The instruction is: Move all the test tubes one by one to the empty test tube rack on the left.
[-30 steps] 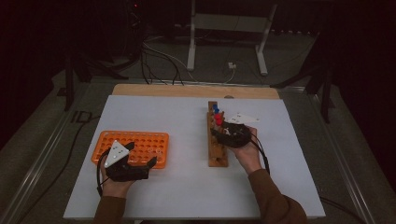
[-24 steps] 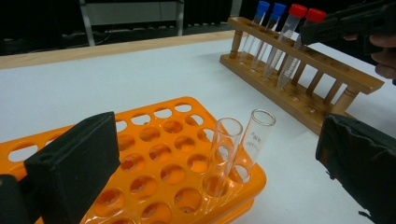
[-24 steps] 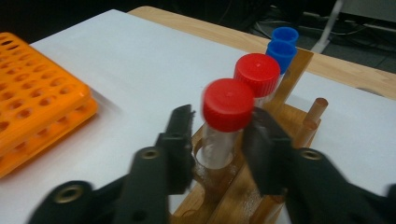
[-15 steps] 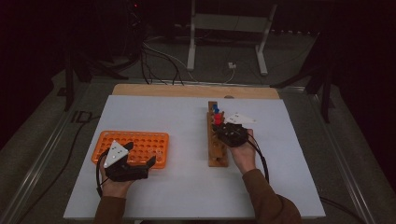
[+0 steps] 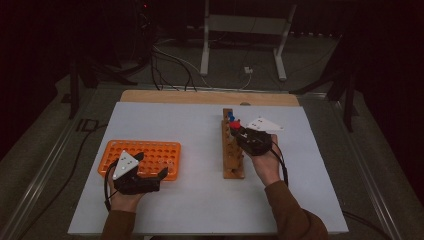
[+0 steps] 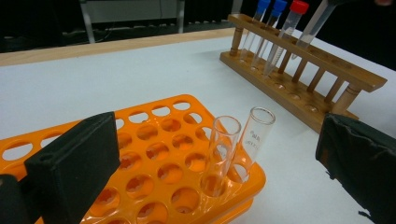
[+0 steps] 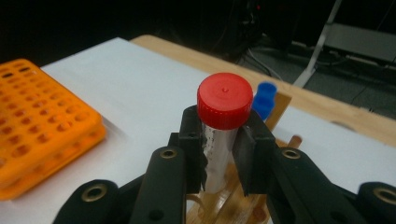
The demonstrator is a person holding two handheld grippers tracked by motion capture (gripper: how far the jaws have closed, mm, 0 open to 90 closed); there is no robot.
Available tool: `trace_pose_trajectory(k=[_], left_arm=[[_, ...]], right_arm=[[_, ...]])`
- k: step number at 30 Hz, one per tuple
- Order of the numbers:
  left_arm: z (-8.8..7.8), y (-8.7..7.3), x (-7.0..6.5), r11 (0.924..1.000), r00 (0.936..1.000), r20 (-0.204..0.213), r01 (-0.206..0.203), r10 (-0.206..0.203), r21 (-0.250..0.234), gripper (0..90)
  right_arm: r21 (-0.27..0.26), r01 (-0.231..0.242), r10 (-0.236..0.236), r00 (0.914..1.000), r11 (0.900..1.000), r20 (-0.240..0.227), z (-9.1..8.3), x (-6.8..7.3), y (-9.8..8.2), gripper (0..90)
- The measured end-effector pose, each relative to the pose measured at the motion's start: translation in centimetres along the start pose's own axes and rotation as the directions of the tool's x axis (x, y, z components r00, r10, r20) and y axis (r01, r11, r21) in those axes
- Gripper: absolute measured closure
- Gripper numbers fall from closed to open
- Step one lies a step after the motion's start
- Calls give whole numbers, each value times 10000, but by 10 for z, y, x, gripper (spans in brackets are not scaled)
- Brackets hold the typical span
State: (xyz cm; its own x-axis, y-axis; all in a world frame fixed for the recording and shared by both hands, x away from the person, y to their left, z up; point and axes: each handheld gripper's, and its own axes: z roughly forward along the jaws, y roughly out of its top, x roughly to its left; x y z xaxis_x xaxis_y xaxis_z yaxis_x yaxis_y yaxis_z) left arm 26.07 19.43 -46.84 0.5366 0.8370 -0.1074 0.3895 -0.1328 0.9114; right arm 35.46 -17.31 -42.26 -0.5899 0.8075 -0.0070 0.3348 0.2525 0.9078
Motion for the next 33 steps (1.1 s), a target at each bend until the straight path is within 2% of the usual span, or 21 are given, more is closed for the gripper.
trace_pose_trajectory(k=[4,10,15,17,23,25,28,33], left_arm=[[-2,3,-3,9998,9999,-149,-55,52,-164,3],[-2,14,-10,9989,9992,-306,-286,274,-381,8],[2,26,-20,9960,9972,-245,-718,706,-534,38],[6,30,-24,9958,9968,-120,-791,786,-466,37],[27,40,-36,9960,9960,247,-857,864,-271,30],[33,43,-42,9951,9949,270,-968,972,-176,30],[41,47,-50,9960,9953,373,-889,892,-91,31],[52,52,-63,9957,9942,562,-924,922,16,40]], right_arm=[[-260,108,-109,9999,9996,-33,-9,0,6,748],[-381,39,-45,9999,9993,-154,-17,0,10,748],[-436,37,-51,9995,9990,-323,-22,1,15,748],[-468,-62,38,9987,9989,-502,-24,2,16,748],[-310,33,-64,9948,9995,-1020,-23,10,18,747],[-228,95,-122,9922,9997,-1240,-21,14,18,747],[-117,172,-189,9877,9998,-1551,-19,21,18,747],[8,59,-56,9768,10000,-2140,-15,32,17,747]])
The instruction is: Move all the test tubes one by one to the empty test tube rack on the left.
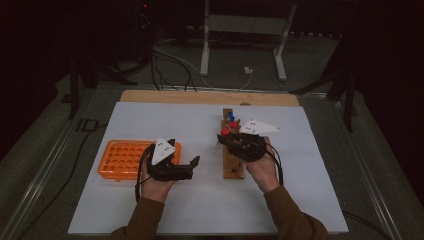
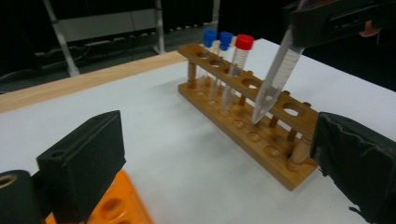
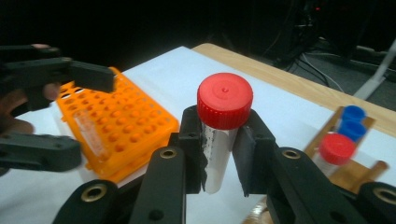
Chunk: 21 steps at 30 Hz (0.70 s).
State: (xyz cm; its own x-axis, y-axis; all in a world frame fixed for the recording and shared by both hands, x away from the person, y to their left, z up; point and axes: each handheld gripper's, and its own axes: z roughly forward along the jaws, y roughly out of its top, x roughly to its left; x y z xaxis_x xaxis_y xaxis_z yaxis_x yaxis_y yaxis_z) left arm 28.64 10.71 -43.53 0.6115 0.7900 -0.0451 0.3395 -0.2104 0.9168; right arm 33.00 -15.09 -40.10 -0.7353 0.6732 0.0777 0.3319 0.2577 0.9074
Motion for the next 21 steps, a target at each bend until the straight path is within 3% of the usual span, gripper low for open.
trace_pose_trajectory(k=[6,13,18,21], left_arm=[[14,2,-11,9990,9991,370,-231,218,370,65],[26,3,-21,9964,9984,417,-424,394,735,89],[28,2,-26,9949,9974,340,-657,633,767,199],[27,1,-27,9936,9957,476,-829,794,768,418]], right_arm=[[138,184,-179,9992,9997,-354,7,12,1,747],[511,431,-393,9965,9978,-740,17,26,-3,747],[573,454,-397,9945,9973,-970,22,32,-3,747],[633,544,-475,9932,9965,-1065,23,34,-3,746]])
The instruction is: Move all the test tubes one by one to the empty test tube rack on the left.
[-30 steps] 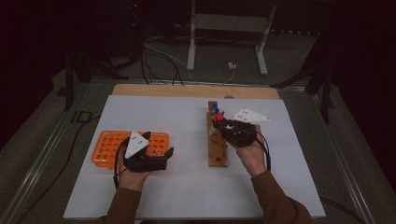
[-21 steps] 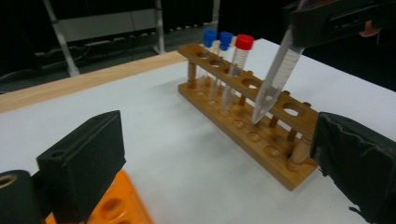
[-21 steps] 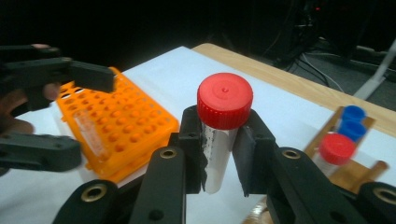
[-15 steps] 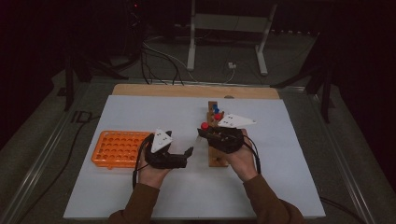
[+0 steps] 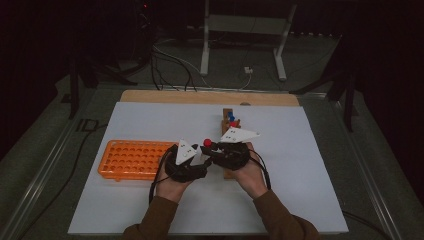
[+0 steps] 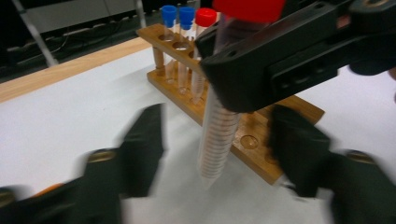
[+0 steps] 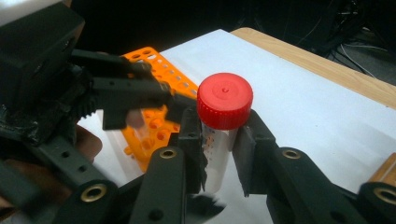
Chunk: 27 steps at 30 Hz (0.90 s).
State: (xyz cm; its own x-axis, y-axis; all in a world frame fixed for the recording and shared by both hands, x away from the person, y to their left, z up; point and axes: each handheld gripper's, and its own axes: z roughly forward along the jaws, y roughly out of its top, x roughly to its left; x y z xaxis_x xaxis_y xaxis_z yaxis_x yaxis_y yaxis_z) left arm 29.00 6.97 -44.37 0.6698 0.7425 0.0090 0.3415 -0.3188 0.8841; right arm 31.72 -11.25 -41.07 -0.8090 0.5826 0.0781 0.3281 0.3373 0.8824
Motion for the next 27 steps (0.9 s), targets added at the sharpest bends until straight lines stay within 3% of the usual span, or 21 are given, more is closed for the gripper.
trace_pose_trajectory(k=[5,9,12,18,20,24,27], left_arm=[[0,-1,-1,9999,9999,94,-104,103,94,630],[0,-1,-1,10000,9997,260,8,-9,41,723],[0,-2,-1,10000,9993,370,43,-44,38,739],[-2,-2,3,9999,9994,311,159,-159,-1,740],[-4,-2,6,9998,9993,342,183,-180,-80,739],[-10,-2,11,9990,9988,439,220,-203,-389,739],[-13,-3,16,9987,9988,413,272,-254,-425,739]], right_arm=[[108,65,-64,9999,9999,-85,1,1,-1,746],[165,85,-83,9999,9998,-132,2,1,-2,746],[204,75,-71,9998,9998,-167,1,0,-1,732],[-135,-194,190,9993,9997,-327,-6,-6,-1,446],[-207,-318,316,9995,9993,-79,-9,-8,-1,323],[-242,-416,423,9987,9988,283,-16,-12,-7,168],[-190,-428,436,9981,9989,438,-21,-17,-14,141]])
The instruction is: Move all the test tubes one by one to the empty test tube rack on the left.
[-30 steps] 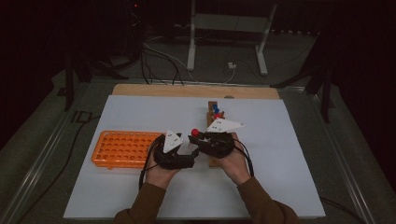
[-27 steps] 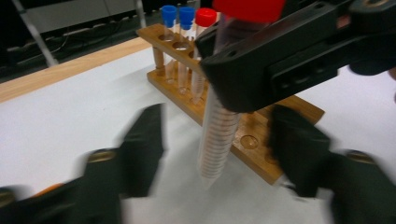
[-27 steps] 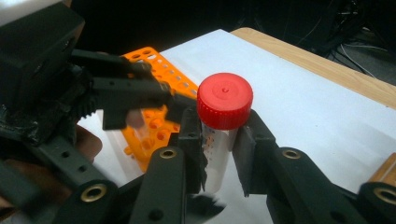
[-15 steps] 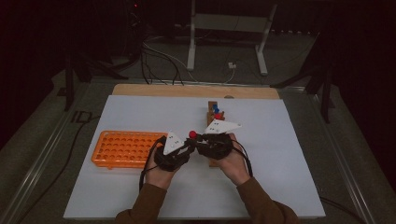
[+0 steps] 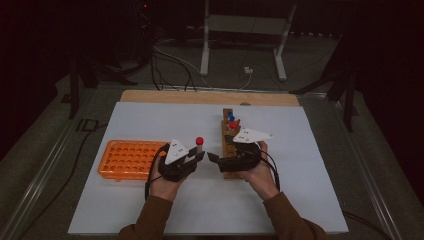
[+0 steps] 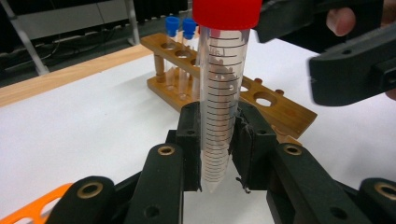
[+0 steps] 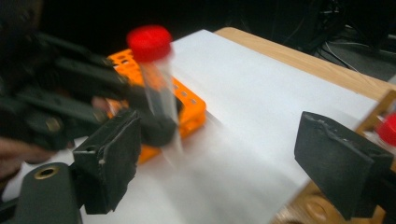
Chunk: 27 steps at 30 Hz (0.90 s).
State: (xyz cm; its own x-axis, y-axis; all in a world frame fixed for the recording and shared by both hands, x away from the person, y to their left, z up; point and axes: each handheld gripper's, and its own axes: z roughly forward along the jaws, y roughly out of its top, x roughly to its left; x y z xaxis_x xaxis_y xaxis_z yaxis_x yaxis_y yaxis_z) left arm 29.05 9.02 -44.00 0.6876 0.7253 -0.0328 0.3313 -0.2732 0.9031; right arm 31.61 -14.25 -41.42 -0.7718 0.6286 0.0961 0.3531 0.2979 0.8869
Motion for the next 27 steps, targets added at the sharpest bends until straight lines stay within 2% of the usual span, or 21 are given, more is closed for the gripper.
trace_pose_trajectory(k=[7,15,20,27], left_arm=[[-10,0,12,9996,9996,-159,235,-237,-137,738],[-22,-2,29,9989,9971,-623,421,-434,-227,738],[-30,-6,40,9970,9932,-918,694,-722,-336,737],[-43,-14,56,9939,9851,-1355,1011,-1061,-432,737]], right_arm=[[172,-16,9,9993,9999,376,-13,-12,-14,39],[175,-186,172,9969,9997,762,-31,-23,-25,1],[24,-328,325,9955,9995,892,-41,-29,-30,1],[10,-425,422,9949,9991,915,-46,-33,-36,1]])
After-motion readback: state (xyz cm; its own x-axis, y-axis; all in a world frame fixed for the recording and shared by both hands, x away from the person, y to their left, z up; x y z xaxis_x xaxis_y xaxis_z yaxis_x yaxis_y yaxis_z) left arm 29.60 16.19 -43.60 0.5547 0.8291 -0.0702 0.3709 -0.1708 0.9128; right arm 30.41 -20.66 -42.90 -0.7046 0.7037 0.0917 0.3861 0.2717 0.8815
